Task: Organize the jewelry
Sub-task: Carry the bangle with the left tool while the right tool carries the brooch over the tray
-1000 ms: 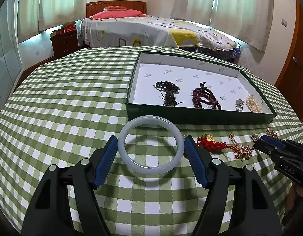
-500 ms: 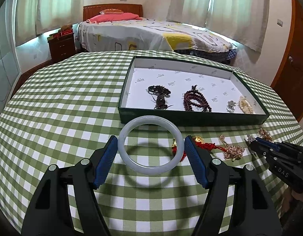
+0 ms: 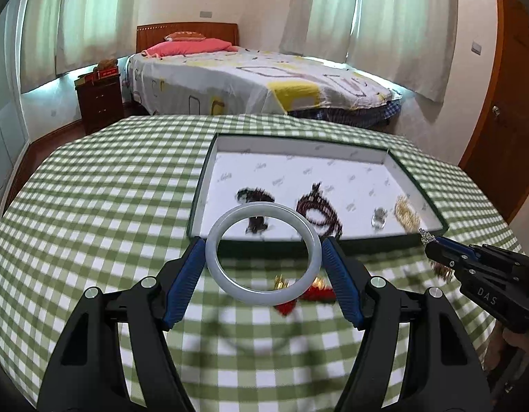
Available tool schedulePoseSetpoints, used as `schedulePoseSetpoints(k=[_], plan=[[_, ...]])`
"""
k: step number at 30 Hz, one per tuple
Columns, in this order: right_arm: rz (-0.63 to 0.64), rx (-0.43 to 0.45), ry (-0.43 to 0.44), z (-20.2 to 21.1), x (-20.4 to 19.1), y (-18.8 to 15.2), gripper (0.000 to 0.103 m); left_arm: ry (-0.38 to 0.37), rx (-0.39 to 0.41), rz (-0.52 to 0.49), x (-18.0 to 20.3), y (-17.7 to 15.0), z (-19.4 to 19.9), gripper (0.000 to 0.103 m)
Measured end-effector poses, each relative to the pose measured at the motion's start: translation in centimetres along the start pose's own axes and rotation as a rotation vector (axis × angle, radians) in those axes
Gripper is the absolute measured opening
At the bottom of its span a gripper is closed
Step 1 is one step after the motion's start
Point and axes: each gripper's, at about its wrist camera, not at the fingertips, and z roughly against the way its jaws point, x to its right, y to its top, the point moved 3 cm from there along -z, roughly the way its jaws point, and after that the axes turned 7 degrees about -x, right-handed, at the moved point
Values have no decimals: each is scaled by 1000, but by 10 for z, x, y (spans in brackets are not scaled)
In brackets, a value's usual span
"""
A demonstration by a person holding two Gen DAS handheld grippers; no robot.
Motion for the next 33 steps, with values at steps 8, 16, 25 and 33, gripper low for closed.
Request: schedulePoseSetpoints(k=[8, 16, 25, 33], plan=[[21, 90, -11, 1, 12, 62, 12, -23, 55, -11, 6, 57, -22, 68], [16, 63, -28, -48, 35, 120, 12, -25, 6, -6, 8, 110, -88, 68], [-68, -125, -40, -124, 73, 135, 12, -5, -126, 4, -2, 133, -168, 68], [-83, -207, -42, -141, 80, 140, 12, -42, -281, 80, -14, 133, -204, 68]])
